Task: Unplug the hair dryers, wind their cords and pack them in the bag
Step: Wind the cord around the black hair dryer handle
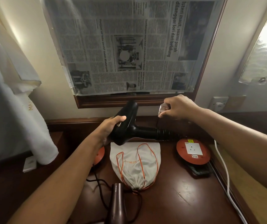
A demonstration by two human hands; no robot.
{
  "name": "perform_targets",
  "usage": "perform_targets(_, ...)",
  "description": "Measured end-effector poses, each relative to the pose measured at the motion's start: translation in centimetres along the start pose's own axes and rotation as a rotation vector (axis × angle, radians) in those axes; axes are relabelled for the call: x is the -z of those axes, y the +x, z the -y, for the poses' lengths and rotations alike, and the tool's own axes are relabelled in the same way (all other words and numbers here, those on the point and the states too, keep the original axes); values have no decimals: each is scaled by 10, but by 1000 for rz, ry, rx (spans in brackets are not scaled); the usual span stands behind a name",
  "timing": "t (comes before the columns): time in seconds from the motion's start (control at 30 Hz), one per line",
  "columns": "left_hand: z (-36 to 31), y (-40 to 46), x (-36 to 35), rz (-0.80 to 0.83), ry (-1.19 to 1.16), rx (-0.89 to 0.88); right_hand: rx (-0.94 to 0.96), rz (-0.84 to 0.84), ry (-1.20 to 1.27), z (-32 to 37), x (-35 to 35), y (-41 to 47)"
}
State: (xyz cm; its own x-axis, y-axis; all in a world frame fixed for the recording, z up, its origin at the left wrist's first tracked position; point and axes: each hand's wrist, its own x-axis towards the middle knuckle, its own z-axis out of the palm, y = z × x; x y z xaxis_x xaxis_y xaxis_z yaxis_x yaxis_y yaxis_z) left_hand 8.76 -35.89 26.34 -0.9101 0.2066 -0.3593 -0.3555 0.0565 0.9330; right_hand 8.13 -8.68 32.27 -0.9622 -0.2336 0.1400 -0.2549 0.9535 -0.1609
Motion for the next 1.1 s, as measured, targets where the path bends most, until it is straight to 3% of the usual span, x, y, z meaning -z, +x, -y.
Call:
perform_targets(0.2, 2, 13, -16, -216, 76, -90, 29, -65, 24, 14, -13, -4)
perform_targets(0.5, 1, 19, -22, -376, -213, -162, -122, -207, 338, 34, -36, -35)
perform_targets(0.77, -1, 16, -22, -314, -410, -88, -320, -227, 768, 52, -63, -53)
perform_targets(0.93, -2, 11, -19, -249, -435, -49, -308, -161, 1051, 54, -79, -66)
perform_targets(1.1, -1, 10, -20, -150, -421, -40, -294, -80, 1016, 47, -89, -64)
